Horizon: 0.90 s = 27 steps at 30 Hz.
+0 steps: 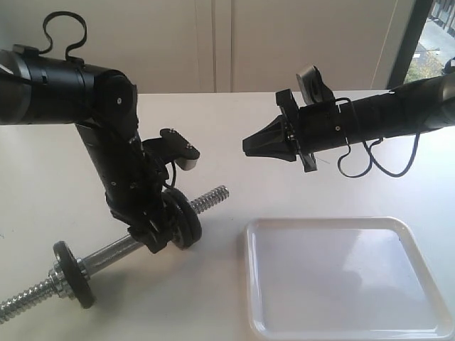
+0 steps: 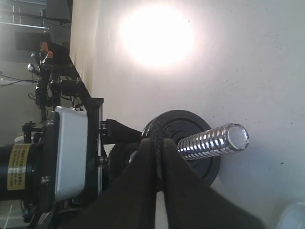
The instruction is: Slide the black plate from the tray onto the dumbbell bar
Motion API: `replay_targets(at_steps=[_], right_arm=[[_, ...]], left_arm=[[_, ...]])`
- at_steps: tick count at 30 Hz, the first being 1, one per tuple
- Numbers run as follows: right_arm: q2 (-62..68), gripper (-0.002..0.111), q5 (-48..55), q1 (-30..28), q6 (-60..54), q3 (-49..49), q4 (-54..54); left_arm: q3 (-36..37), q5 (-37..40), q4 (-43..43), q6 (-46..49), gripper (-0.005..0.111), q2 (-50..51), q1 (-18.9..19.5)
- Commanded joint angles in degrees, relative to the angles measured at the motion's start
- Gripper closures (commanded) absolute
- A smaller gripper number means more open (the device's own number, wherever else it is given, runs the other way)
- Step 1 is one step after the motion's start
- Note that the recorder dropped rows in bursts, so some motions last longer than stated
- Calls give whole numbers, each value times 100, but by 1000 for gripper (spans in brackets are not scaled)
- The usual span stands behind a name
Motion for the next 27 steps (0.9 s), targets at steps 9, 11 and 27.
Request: replay_targets(at_steps=[9, 11, 27], right_arm=[[-652, 104, 60, -26, -251, -27, 12], [-1086, 104, 60, -26, -252, -27, -228], [-4324, 104, -2081, -26, 94, 1293, -2642]], left_arm=[[-5, 659, 1514, -1827, 41, -1245, -21], [-5, 940, 1737, -2142, 46, -1566, -21], [633, 704, 1602, -2716, 107, -2802, -21]])
